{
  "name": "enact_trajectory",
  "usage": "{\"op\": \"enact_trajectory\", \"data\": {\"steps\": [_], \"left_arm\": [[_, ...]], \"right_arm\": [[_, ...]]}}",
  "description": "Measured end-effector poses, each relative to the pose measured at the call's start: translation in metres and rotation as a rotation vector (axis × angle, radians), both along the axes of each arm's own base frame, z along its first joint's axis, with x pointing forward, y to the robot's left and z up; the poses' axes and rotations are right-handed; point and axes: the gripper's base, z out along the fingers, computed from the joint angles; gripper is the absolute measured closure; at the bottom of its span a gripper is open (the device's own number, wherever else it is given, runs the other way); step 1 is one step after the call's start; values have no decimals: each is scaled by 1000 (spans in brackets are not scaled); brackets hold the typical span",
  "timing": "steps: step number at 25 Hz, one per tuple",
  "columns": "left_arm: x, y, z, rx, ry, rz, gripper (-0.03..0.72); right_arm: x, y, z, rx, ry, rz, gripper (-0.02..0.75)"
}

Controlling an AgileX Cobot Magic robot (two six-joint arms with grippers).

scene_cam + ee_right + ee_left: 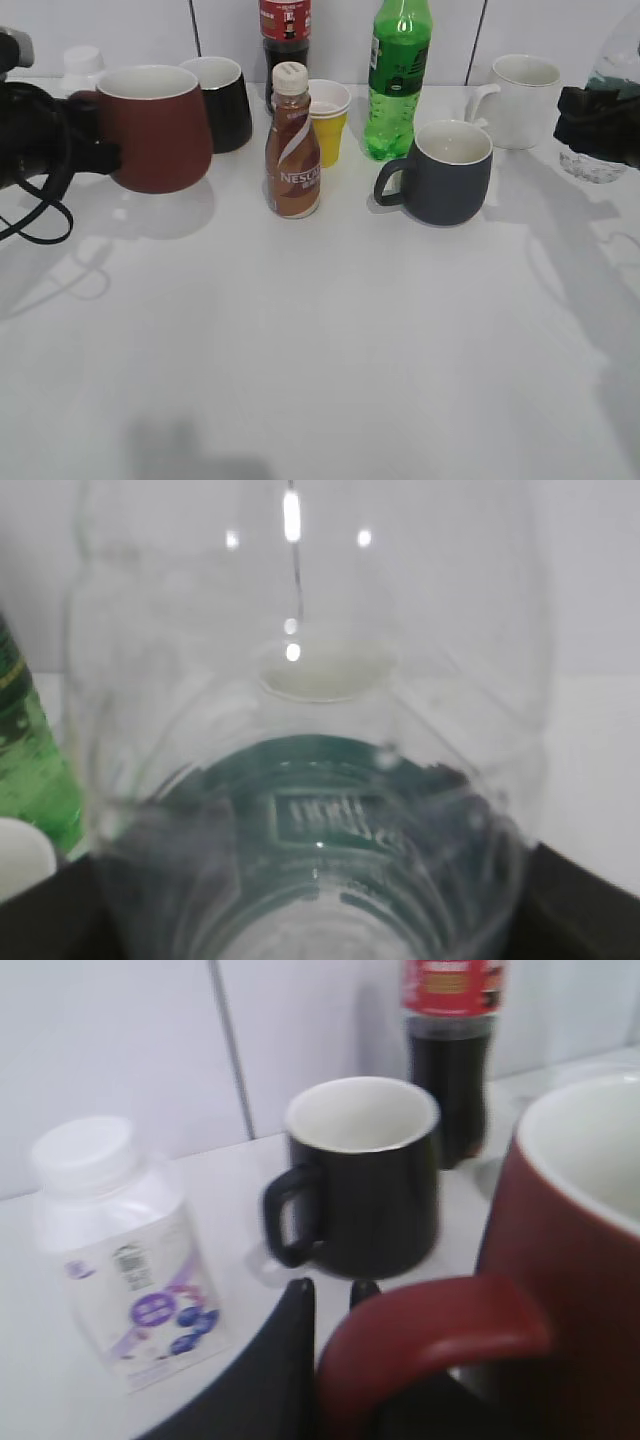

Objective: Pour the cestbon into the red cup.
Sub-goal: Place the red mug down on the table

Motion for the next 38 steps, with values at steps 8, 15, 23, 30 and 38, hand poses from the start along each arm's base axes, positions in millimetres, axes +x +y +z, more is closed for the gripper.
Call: {"op": "enact_trajectory", "data": {"steps": [8, 15, 23, 30, 38], "left_arm": [[20, 2, -43, -77, -40, 24, 620], [42, 3, -74, -104, -79, 82, 620], [58, -1, -95, -59, -87, 73, 621], [63, -2, -100, -43, -108, 67, 614], [59, -1, -98, -65, -142, 70, 459]], "right_arm": [[9, 0, -19, -43, -65, -2, 264], [8, 0, -19, -53, -75, -1, 264], [8, 0, -19, -74, -77, 2, 264], [8, 1, -19, -78, -77, 4, 264], [8, 3, -19, -92, -81, 30, 264]]}}
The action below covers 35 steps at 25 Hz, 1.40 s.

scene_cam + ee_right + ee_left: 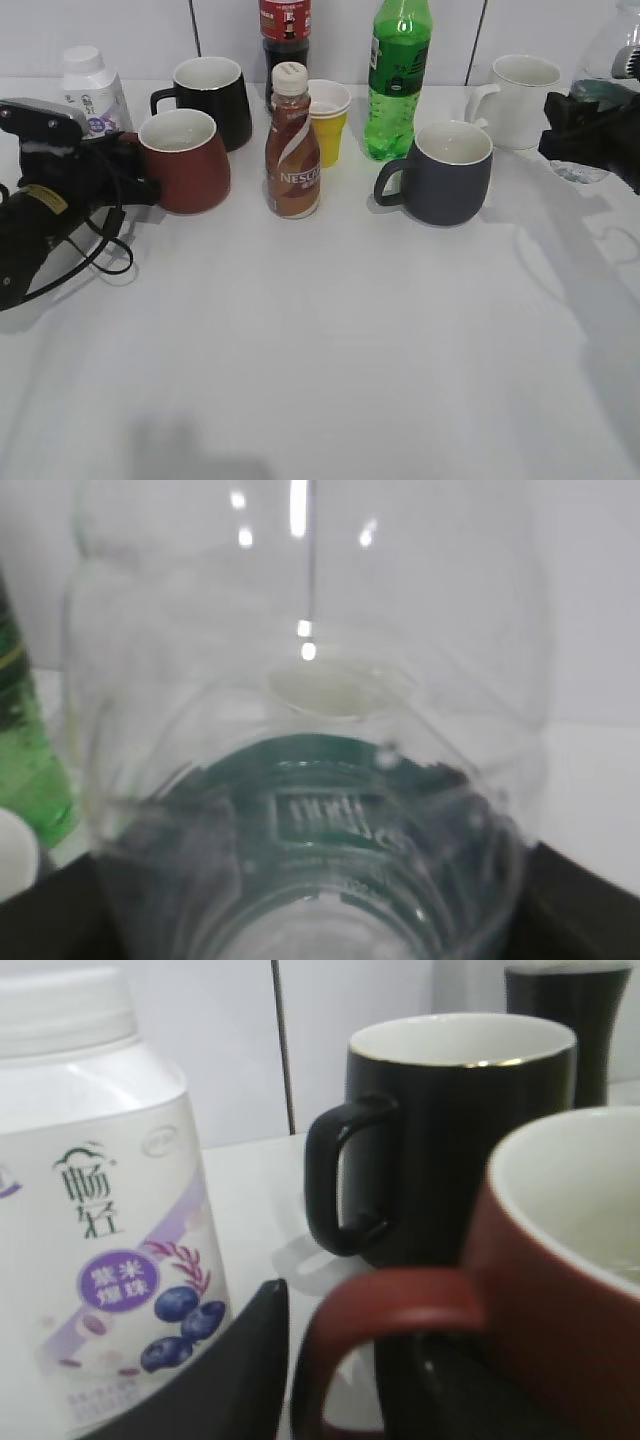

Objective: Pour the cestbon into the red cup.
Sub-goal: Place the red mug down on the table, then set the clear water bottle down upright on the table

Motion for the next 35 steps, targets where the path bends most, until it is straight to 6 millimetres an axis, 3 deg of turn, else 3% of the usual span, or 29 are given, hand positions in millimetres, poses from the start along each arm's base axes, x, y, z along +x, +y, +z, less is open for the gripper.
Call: {"op": "enact_trajectory", "data": {"steps": [9, 18, 23, 29, 35], "left_arm": [[-31, 5, -3, 1, 28, -11, 447], [-63, 16, 26, -16, 2, 32, 447], [-69, 17, 47, -31, -64, 31, 447], [-72, 18, 69, -38, -109, 32, 447], [-75, 18, 77, -32, -96, 31, 447]], "right_arm": [[2, 2, -5, -15, 11, 25, 264], [15, 2, -39, -51, 90, 11, 264], [17, 0, -59, -49, 87, -15, 264], [17, 1, -59, -51, 42, -5, 262], [14, 1, -61, -53, 50, -4, 199]]}}
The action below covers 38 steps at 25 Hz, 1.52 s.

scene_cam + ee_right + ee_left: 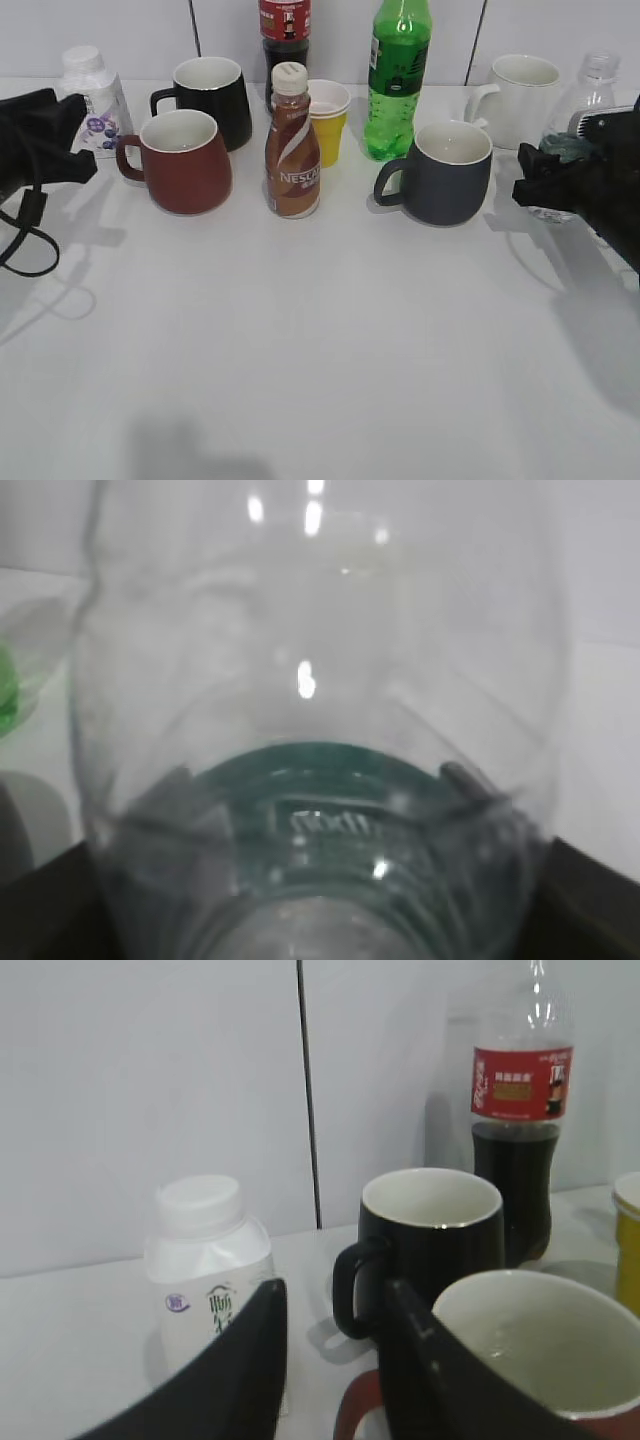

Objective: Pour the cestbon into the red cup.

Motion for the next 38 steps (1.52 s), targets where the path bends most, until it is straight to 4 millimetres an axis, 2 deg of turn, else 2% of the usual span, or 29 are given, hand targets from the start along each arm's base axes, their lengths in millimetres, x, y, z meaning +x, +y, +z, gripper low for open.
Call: {"op": "enact_trajectory", "data": {"steps": [4, 10, 15, 19, 27, 34, 38], "left_arm": [[-1, 0, 1, 3, 2, -3, 447], [-2, -6, 1, 4, 9, -25, 447], [-5, -16, -1, 10, 25, -59, 447], [-7, -16, 0, 25, 73, -57, 447], [-24, -8, 29, 34, 157, -20, 447], [-39, 1, 50, -26, 311, 49, 447], [-47, 2, 76, -86, 414, 57, 447]], "right_arm": [[-2, 0, 0, 0, -3, 0, 190], [-6, -2, -3, 3, 4, -16, 127], [-16, -4, -9, 30, 44, -31, 118], [-24, -5, -14, 41, 76, -33, 118], [-47, -5, -16, 100, 125, -12, 118], [-58, -6, 1, 102, 230, -12, 118], [-65, -6, 13, 126, 315, -18, 126]]}}
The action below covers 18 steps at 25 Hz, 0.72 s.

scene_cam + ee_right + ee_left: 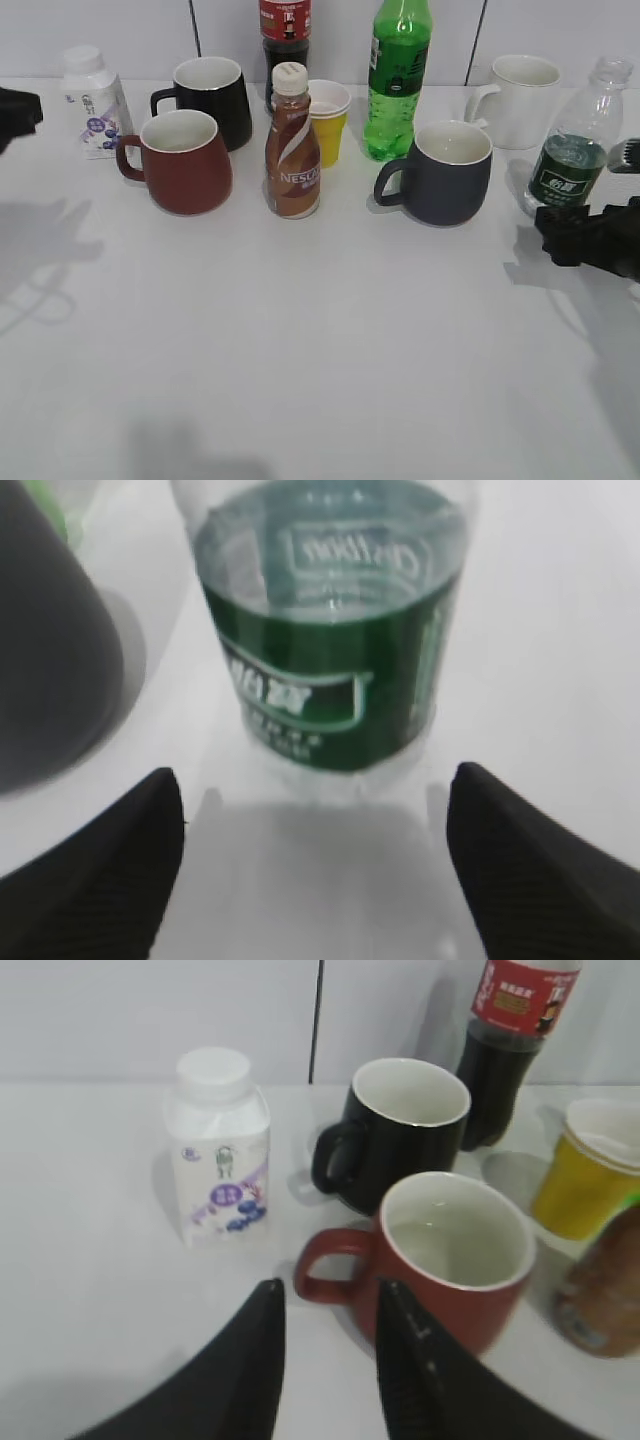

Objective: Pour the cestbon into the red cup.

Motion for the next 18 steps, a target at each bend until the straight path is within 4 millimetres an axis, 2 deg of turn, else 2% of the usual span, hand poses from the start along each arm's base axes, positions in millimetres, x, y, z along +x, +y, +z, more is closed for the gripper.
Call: {"op": "enact_trajectory", "data": {"steps": [5, 10, 14, 18], "left_arm": [[-17, -2, 34, -13, 134, -49, 447], [-42, -1, 59, 19, 314, -116, 447], [-66, 3, 68, 47, 424, -154, 447], [-93, 8, 73, 74, 500, -181, 447]], "right_arm": [[-4, 2, 17, 6, 138, 16, 135], [-6, 1, 39, -11, 290, 5, 141], [-14, -1, 71, -17, 418, -10, 142], [-30, 0, 114, -39, 498, 32, 142]]}}
